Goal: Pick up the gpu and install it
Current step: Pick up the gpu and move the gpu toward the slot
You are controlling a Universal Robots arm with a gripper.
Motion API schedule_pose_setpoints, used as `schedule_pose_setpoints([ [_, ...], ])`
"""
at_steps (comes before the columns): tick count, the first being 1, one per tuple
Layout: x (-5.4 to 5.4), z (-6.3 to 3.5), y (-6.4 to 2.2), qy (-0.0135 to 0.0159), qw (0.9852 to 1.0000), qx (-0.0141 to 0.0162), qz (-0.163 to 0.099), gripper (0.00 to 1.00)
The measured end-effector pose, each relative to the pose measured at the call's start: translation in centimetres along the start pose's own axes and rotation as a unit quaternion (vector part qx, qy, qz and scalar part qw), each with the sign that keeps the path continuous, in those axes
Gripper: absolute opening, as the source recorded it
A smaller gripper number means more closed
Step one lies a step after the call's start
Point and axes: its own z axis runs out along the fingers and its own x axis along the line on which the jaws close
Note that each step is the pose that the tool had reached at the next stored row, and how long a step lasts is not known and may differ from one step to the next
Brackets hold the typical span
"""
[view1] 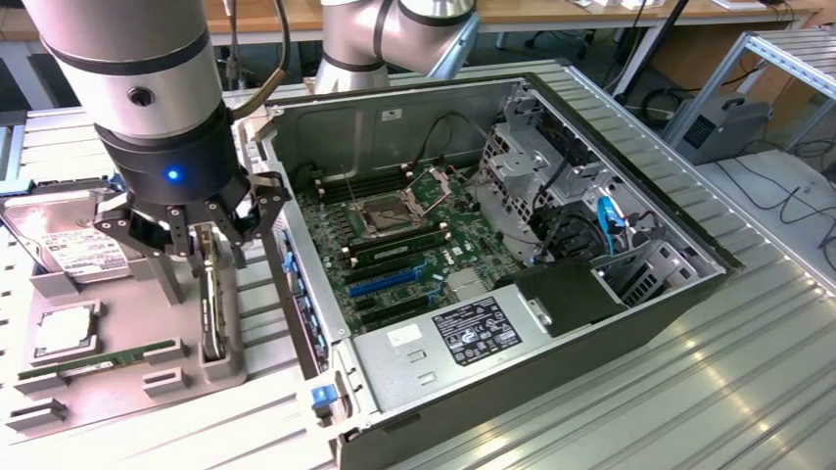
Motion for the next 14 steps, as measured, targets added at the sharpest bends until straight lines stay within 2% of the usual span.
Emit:
schedule_pose_setpoints([
  [1,0.0,0.26,0.00,-0.0001,1.0000,0.0010,0.000,0.42],
  [5,0.1,1.02,-0.03,-0.0001,1.0000,0.0017,0.000,0.42],
  [14,0.1,1.26,-0.04,-0.0002,1.0000,0.0021,0.000,0.42],
])
